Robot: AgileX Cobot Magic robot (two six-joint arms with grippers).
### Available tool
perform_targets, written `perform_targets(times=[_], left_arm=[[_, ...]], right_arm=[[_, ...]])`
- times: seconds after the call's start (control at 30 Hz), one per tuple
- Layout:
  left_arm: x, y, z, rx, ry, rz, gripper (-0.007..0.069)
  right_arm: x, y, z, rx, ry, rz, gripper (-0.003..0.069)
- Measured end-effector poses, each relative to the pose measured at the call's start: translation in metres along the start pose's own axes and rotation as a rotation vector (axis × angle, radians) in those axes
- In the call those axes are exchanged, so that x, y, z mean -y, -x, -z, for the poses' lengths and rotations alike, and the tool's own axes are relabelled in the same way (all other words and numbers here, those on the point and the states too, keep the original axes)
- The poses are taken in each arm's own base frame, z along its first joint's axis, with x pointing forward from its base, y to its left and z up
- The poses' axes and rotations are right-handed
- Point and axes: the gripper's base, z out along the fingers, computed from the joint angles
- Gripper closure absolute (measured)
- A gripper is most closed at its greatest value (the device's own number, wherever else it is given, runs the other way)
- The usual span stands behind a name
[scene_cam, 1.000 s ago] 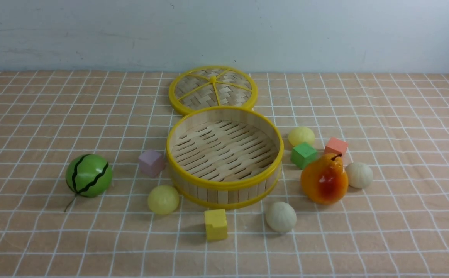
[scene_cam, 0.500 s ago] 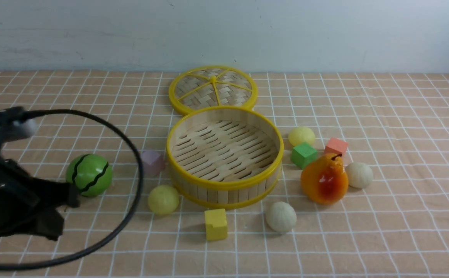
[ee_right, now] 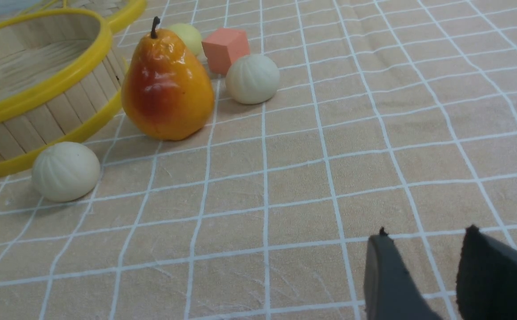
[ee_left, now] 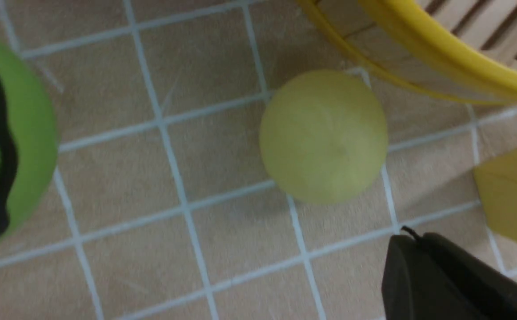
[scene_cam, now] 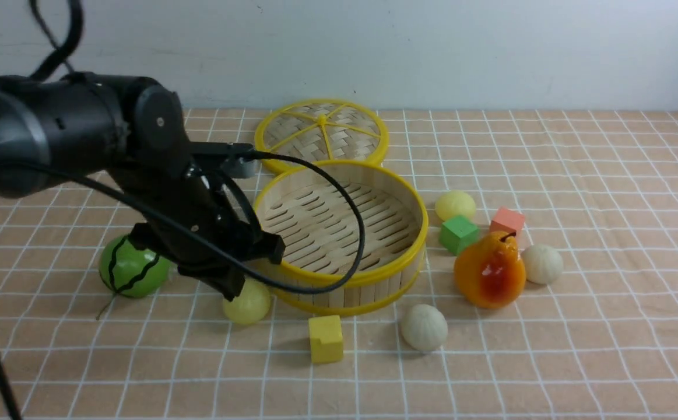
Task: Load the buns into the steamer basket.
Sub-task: Use the left arm to grab a steamed stuffed bun
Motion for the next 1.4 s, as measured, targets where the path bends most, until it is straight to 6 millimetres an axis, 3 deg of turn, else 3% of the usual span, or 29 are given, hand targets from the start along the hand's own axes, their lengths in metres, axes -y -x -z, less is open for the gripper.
perform_targets(times=[0.07, 0.1, 0.3, 0.57, 0.73, 1.17, 1.4], left_arm=[[-0.001, 0.004, -0.011, -0.022, 0.003, -0.004, 0.0577], [-0.001, 0.007, -0.021, -0.039, 0.005, -0.007, 0.0524], [-0.004, 0.013, -0.028, -0.011, 0.038, -0.039, 0.0368], [-0.006, 0.020, -0.037, 0.048, 0.047, -0.050, 0.0342], [-0.009, 0.023, -0.049, 0.068, 0.075, -0.078, 0.0351], [-0.009, 0.019, -0.056, 0.024, 0.061, -0.057, 0.0419], [-0.009, 0.016, -0.054, -0.033, 0.065, -0.056, 0.0631]], right_arm=[[0.000, 0.000, 0.000, 0.000, 0.000, 0.000, 0.0420], [0.000, 0.000, 0.000, 0.000, 0.000, 0.000, 0.0420], [0.000, 0.000, 0.000, 0.000, 0.000, 0.000, 0.0420], [0.000, 0.000, 0.000, 0.000, 0.000, 0.000, 0.0420], [0.000, 0.000, 0.000, 0.000, 0.000, 0.000, 0.0420], [0.000, 0.000, 0.000, 0.000, 0.000, 0.000, 0.0420], [0.000, 0.000, 0.000, 0.000, 0.000, 0.000, 0.0420]])
